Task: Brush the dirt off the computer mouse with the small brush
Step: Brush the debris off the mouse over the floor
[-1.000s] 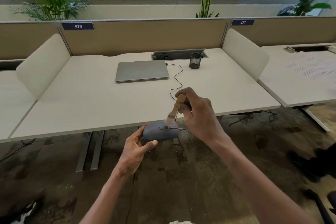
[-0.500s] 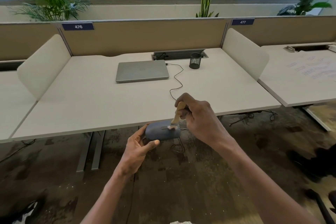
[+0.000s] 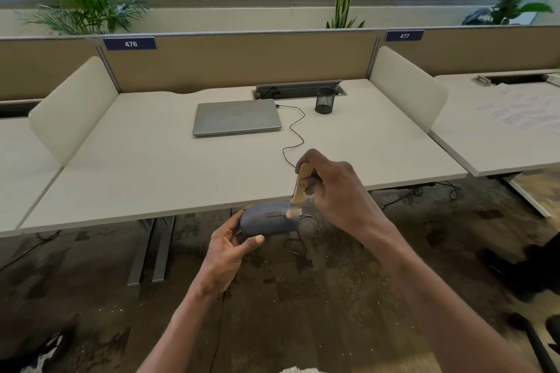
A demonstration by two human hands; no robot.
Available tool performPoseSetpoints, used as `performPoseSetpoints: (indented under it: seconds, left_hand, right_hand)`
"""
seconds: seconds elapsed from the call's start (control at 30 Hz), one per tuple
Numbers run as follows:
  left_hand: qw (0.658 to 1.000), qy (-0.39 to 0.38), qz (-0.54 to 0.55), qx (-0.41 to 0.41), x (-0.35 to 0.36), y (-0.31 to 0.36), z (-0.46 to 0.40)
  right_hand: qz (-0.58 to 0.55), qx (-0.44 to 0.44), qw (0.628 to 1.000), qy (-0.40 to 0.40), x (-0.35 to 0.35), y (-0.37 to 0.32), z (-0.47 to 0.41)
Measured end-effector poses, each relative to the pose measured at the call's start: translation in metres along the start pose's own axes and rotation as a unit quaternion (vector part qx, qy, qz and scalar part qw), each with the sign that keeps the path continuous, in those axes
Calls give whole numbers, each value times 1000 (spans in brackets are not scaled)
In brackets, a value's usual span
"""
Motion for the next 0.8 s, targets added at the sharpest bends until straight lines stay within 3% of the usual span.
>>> performPoseSetpoints:
  seconds: [0.1, 0.27, 0.43, 0.63, 0.8]
  left_hand:
    - [1000, -3, -1, 5, 1, 1, -1]
    - [1000, -3, 7, 4, -2, -2, -1]
    - [1000, -4, 8, 2, -2, -2, -1]
    - [1000, -3, 19, 6, -6, -1, -1]
    - [1000, -4, 18, 11, -4, 0, -4]
  right_hand:
    - [-1, -9, 1000, 17, 0, -5, -2]
    - [17, 13, 999, -29, 6, 0, 2]
    - [-17, -2, 1000, 13, -1, -4, -6]
    - [-7, 21, 1000, -20, 6, 8, 1]
    - [-18, -6, 999, 28, 3, -2, -2]
Point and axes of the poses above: each hand's wrist, its own z-axis away from the middle knuckle, its own x-axis out of the palm, y = z × x, the point moved 8 cm from there along -z, towards the middle knuckle, and after that the axes turned 13 degrees about -x, right-handed, at the moved point
